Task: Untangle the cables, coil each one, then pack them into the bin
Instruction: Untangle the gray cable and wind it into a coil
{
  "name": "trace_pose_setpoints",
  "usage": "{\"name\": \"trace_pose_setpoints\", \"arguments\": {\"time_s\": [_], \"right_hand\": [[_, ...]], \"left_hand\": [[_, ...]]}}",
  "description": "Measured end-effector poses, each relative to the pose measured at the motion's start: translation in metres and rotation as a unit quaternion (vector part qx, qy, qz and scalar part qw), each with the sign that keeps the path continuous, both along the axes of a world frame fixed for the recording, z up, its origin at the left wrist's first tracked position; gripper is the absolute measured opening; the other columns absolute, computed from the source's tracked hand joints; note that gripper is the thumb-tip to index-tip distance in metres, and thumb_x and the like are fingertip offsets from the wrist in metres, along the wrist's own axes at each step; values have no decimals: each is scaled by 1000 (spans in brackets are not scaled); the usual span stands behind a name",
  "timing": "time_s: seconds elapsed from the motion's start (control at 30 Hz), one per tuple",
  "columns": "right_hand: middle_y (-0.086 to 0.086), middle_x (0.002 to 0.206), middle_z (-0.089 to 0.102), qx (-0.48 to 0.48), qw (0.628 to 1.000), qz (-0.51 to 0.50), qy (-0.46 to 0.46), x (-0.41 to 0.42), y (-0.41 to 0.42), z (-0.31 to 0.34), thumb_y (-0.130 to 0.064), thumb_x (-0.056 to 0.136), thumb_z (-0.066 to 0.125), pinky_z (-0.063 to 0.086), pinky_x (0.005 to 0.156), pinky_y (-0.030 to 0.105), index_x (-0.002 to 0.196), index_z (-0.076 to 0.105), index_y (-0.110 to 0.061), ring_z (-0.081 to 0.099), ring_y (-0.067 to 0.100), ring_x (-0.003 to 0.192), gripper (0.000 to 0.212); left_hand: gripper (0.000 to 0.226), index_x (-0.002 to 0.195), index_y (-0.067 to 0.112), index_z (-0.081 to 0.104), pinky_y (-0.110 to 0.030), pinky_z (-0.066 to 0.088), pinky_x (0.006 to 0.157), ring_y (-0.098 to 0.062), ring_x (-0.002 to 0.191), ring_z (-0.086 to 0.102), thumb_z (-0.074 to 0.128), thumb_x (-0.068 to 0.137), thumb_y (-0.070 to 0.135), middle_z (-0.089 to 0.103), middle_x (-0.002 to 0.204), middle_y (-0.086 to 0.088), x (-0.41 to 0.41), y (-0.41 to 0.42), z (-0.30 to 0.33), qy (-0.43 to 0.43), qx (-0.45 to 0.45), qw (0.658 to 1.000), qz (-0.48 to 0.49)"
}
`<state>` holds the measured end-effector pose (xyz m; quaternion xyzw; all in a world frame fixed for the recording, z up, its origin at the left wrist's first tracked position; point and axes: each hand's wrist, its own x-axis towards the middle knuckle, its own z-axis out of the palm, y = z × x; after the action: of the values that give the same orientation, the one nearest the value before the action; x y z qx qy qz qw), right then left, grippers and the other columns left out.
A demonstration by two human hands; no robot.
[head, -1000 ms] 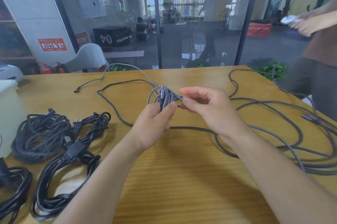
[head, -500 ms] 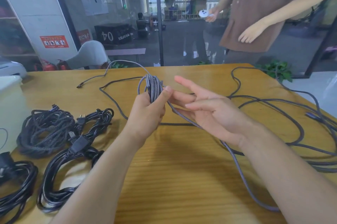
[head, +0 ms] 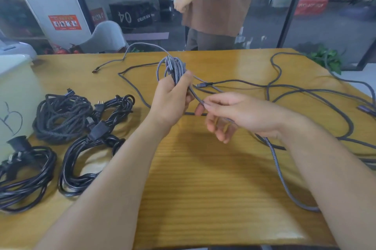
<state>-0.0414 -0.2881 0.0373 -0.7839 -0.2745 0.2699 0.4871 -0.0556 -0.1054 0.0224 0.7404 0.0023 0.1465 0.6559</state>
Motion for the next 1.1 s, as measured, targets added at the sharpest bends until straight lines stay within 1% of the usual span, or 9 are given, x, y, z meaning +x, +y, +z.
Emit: {"name": "trace_pose_setpoints", "arguments": {"time_s": [0.13,0.27,0.43,0.53,0.6,0.67,0.77,0.87,1.1], "right_hand": [[2,74,60,-50,998,-4,-37,7,-11,5,-32,113,41,52,57,30,110,69,-9,54,18,61,37],[0,68,53,-79,996,14,-38,8,-14,5,-34,112,42,44,53,29,101,68,-9,43,16,52,37],[-2,66,45,-59,996,73,11,0,2,-8,-36,112,40,37,47,25,100,64,-10,36,12,47,37],[-4,63,42,-61,993,91,39,-3,12,-16,-43,111,38,35,44,24,96,60,-11,33,12,46,41],[-4,60,40,-86,991,92,38,-1,14,-20,-53,108,37,33,42,23,89,58,-10,31,12,44,51],[-5,55,36,-119,989,87,22,4,14,-23,-61,104,37,30,42,23,81,58,-9,28,12,43,61],[-5,56,32,-126,988,90,11,13,8,-24,-65,96,44,24,45,24,78,58,-10,25,11,45,59],[-5,60,33,-134,986,100,14,27,-13,-19,-58,92,52,25,47,22,82,61,-10,26,10,49,50],[-5,66,40,-125,989,69,-25,55,-83,4,-39,102,57,28,56,22,86,70,-17,30,14,59,30]], "left_hand": [[28,86,9,50,-21,31,44,-8,40,40,49,108,27,46,74,-17,-1,3,3,-8,-34,999,20],[38,81,10,52,-28,36,50,-18,47,46,47,109,34,61,67,-13,0,6,1,-5,-30,999,28],[43,72,16,52,-32,51,59,-27,59,61,44,111,30,70,72,-14,-2,2,3,-15,-102,994,-37],[41,73,17,50,-30,47,53,-24,51,52,44,111,31,56,60,-7,-2,0,3,-13,-167,983,-79],[38,76,19,44,-26,35,47,-16,45,34,44,111,34,35,56,2,-2,0,5,3,-193,975,-106],[38,74,22,42,-25,27,45,-13,45,20,44,110,36,23,57,6,-2,2,8,17,-201,971,-128],[39,74,23,37,-27,21,45,-13,45,15,43,110,36,20,56,6,-6,4,12,23,-179,971,-154],[40,73,24,37,-29,17,47,-13,44,15,42,110,38,19,55,6,-5,10,16,17,-189,971,-146],[42,71,25,39,-26,21,43,-12,42,15,43,109,41,19,53,8,-3,34,22,-12,-239,968,-81]]}}
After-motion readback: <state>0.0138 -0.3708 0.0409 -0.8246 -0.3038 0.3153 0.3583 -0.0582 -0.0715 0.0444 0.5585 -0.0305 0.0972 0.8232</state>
